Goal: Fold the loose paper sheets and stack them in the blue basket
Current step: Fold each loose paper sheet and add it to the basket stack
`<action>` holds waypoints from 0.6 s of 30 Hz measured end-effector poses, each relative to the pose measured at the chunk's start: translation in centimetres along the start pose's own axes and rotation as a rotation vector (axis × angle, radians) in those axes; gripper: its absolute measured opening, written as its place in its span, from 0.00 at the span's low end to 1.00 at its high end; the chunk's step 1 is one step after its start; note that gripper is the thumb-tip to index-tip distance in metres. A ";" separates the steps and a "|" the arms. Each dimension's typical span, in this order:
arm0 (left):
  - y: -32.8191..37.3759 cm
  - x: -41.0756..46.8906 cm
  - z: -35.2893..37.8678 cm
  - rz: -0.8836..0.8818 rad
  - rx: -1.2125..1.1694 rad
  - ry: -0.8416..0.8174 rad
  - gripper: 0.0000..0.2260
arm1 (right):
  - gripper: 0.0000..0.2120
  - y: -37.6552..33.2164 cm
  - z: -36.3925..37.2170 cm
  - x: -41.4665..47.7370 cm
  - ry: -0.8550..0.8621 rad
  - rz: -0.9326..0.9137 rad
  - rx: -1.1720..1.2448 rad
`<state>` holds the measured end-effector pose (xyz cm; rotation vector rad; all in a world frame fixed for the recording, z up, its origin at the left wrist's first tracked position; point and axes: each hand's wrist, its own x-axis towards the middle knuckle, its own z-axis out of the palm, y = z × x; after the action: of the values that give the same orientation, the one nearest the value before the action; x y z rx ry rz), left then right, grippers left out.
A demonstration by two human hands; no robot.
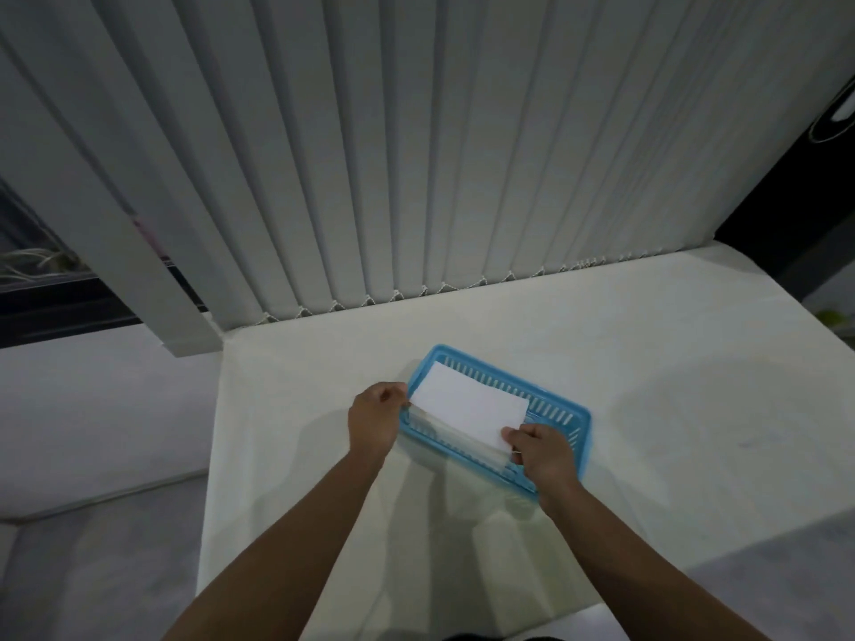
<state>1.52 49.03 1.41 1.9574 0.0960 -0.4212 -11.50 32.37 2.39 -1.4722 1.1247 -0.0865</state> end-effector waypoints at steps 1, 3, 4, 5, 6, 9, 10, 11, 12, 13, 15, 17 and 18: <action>-0.1 0.3 -0.1 0.048 0.136 0.002 0.11 | 0.09 0.3 -0.2 0.1 0.009 -0.006 -0.015; -0.5 1.3 0.0 0.141 0.333 -0.015 0.12 | 0.08 0.8 -0.4 0.3 0.020 -0.015 -0.035; -0.6 1.8 0.1 0.180 0.404 -0.025 0.12 | 0.08 1.0 -0.5 0.3 0.023 -0.021 -0.039; -0.8 2.2 0.2 0.208 0.475 -0.036 0.13 | 0.09 1.1 -0.5 0.4 0.027 -0.028 -0.038; -0.9 2.6 0.3 0.230 0.548 -0.048 0.15 | 0.10 1.3 -0.5 0.5 0.030 -0.037 -0.033; -0.9 3.3 0.5 0.253 0.720 -0.100 0.19 | 0.12 1.4 -0.7 0.7 0.027 -0.047 -0.043; -0.7 3.3 0.5 0.250 0.781 -0.126 0.19 | 0.12 1.3 -0.8 0.7 0.023 -0.051 -0.051; -0.5 3.2 0.5 0.248 0.847 -0.156 0.19 | 0.11 1.3 -0.9 0.7 0.018 -0.055 -0.053; -0.3 3.1 0.5 0.245 0.901 -0.182 0.19 | 0.11 1.2 -1.0 0.7 0.014 -0.060 -0.055; -0.2 3.1 0.5 0.239 0.935 -0.202 0.19 | 0.11 1.1 -1.1 0.7 0.012 -0.065 -0.054; 0.0 3.0 0.7 0.236 0.965 -0.228 0.20 | 0.10 1.1 -1.0 0.8 0.007 -0.067 -0.052; 0.0 3.0 0.8 0.238 0.955 -0.236 0.20 | 0.08 1.0 -0.8 0.8 0.001 -0.062 -0.042; 0.1 2.9 0.9 0.229 0.942 -0.235 0.20 | 0.07 0.9 -0.7 0.8 -0.002 -0.059 -0.039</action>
<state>4.02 47.82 0.21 2.7686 -0.5702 -0.6040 -12.05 31.53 1.41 -1.5403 1.0867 -0.1045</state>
